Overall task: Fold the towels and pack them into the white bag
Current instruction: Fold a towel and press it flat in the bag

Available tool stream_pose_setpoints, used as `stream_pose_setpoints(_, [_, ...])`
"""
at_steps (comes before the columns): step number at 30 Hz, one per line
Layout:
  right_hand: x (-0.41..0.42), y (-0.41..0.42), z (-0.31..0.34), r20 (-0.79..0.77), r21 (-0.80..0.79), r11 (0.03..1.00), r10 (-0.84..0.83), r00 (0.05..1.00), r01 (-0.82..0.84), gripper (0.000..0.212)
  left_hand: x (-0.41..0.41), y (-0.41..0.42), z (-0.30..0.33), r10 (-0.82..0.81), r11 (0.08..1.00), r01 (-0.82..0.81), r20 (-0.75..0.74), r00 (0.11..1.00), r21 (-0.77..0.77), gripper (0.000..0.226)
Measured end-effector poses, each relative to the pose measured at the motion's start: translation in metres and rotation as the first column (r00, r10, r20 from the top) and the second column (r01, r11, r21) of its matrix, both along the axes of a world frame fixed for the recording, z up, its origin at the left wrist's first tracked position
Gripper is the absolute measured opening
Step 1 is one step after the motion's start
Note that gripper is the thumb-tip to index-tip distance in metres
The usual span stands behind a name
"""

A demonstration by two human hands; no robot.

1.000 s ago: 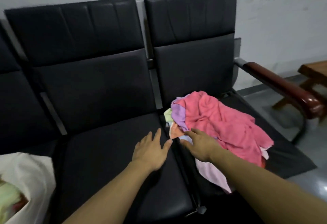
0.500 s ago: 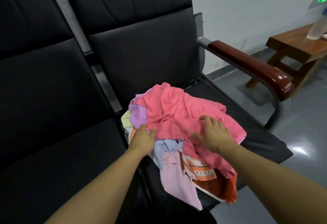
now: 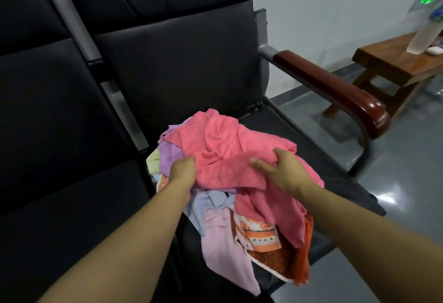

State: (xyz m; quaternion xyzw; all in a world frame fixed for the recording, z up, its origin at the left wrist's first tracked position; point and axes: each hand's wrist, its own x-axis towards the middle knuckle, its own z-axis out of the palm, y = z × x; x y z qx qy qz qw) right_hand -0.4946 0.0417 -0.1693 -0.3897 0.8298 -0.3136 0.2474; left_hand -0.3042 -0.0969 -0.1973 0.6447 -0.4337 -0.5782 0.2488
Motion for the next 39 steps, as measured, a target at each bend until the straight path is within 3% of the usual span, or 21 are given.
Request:
stream_pose_setpoints(3, [0.007,-0.007,0.011,0.037,-0.093,0.994,-0.048,0.998,0.052,0.050,0.011,-0.001,0.028,0.235,0.971,-0.209,-0.330,0.914,0.115,0.022])
stream_pose_setpoints(9, [0.042,-0.010,0.049,0.060,-0.251,0.962,-0.099,0.993,0.111,0.047,0.059,-0.003,0.086,0.291,0.949,-0.313,-0.499,0.816,0.043,0.020])
stream_pose_setpoints(13, [0.076,-0.012,0.084,0.075,-0.335,0.942,-0.009,0.997,0.034,0.051,0.113,-0.001,0.119,0.304,0.900,-0.390,-0.362,0.881,-0.193,0.007])
stream_pose_setpoints(17, [0.117,-0.013,0.117,0.007,-0.357,0.931,0.091,0.996,-0.082,0.067,0.187,0.001,0.158,0.370,0.847,-0.443,-0.274,0.888,-0.294,0.029])
stream_pose_setpoints(20, [0.161,-0.013,0.145,0.029,-0.388,0.902,0.218,0.975,-0.190,0.063,0.232,0.020,0.183,0.286,0.930,-0.220,0.202,0.937,-0.294,0.057])
stream_pose_setpoints(21, [0.178,-0.015,0.153,0.052,-0.387,0.894,0.266,0.963,-0.226,0.063,0.240,0.033,0.190,0.237,0.940,-0.147,0.282,0.929,-0.307,0.057])
stream_pose_setpoints(22, [0.195,-0.015,0.161,0.084,-0.383,0.888,0.307,0.948,-0.254,0.062,0.245,0.047,0.196,0.165,0.936,-0.068,0.263,0.950,-0.344,0.052])
stream_pose_setpoints(24, [0.229,-0.016,0.174,0.166,-0.361,0.888,0.361,0.918,-0.284,0.063,0.247,0.077,0.203,-0.061,0.920,0.067,0.028,0.998,-0.386,0.038])
stream_pose_setpoints(25, [0.245,-0.016,0.179,0.208,-0.352,0.889,0.378,0.902,-0.291,0.064,0.247,0.093,0.206,-0.190,0.917,0.148,-0.081,0.978,-0.371,0.034])
stream_pose_setpoints(27, [0.270,-0.014,0.186,0.288,-0.339,0.890,0.407,0.867,-0.306,0.067,0.250,0.111,0.201,-0.357,0.874,0.295,-0.099,0.929,-0.386,0.037])
stream_pose_setpoints(30, [0.288,-0.010,0.192,0.353,-0.316,0.885,0.444,0.823,-0.342,0.071,0.264,0.122,0.200,-0.332,0.854,0.262,-0.083,0.940,-0.449,0.035])
stream_pose_setpoints(33, [0.293,-0.005,0.198,0.261,-0.242,0.863,0.498,0.827,-0.443,0.082,0.288,0.120,0.206,-0.288,0.807,0.250,0.013,0.958,-0.535,0.018])
stream_pose_setpoints(39, [0.289,0.008,0.210,0.228,-0.162,0.771,0.637,0.737,-0.616,0.067,0.338,0.104,0.236,-0.083,0.739,0.140,0.117,0.990,-0.659,0.021])
